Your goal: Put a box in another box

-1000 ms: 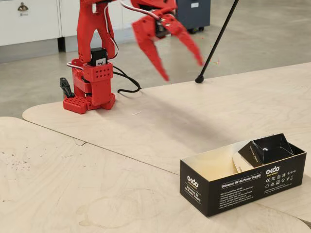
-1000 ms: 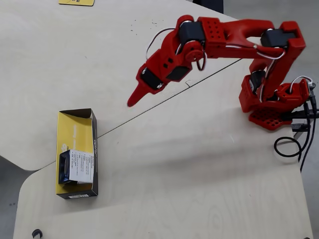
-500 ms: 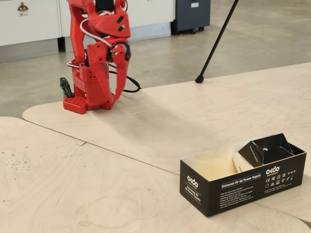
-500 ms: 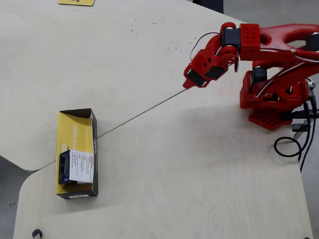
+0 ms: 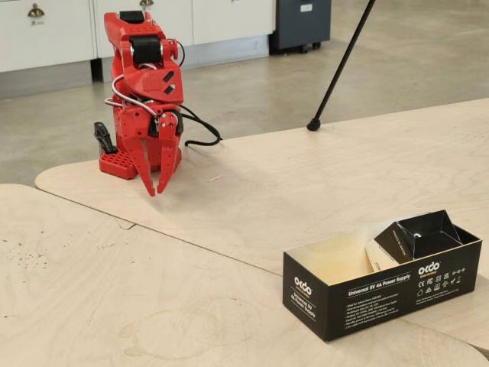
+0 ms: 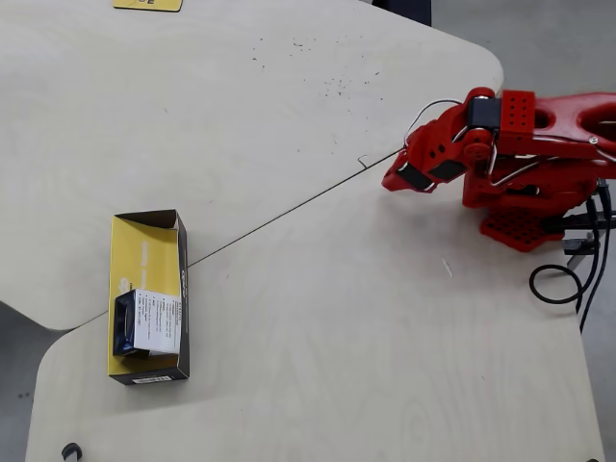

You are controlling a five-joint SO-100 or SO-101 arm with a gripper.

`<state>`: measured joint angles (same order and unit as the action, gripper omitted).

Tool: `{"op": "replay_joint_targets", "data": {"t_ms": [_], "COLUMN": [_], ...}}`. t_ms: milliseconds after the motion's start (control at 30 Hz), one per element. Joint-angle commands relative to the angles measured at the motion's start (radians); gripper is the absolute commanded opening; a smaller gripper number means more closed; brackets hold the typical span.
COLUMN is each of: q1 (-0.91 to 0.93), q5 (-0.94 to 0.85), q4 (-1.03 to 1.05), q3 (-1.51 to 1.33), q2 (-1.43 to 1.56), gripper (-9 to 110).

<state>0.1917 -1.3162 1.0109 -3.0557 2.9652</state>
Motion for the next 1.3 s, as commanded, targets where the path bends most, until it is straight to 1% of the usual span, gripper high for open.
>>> {"op": "replay_joint_targets", "data": {"t_ms": [0, 167, 333, 667, 1267], "q1": [0.021, 0.014, 0.020, 0.029, 0.034], "q5": [0.003, 0.012, 0.005, -0.009, -0.009], "q4": [-0.009, 0.072, 0.224, 0.365, 0.365], "q3": [-0.028, -0.028, -0.028, -0.028, -0.028], "q2": [0.095, 0.181, 0.301, 0.304, 0.304], "gripper": [-1, -1, -1, -1, 0]}}
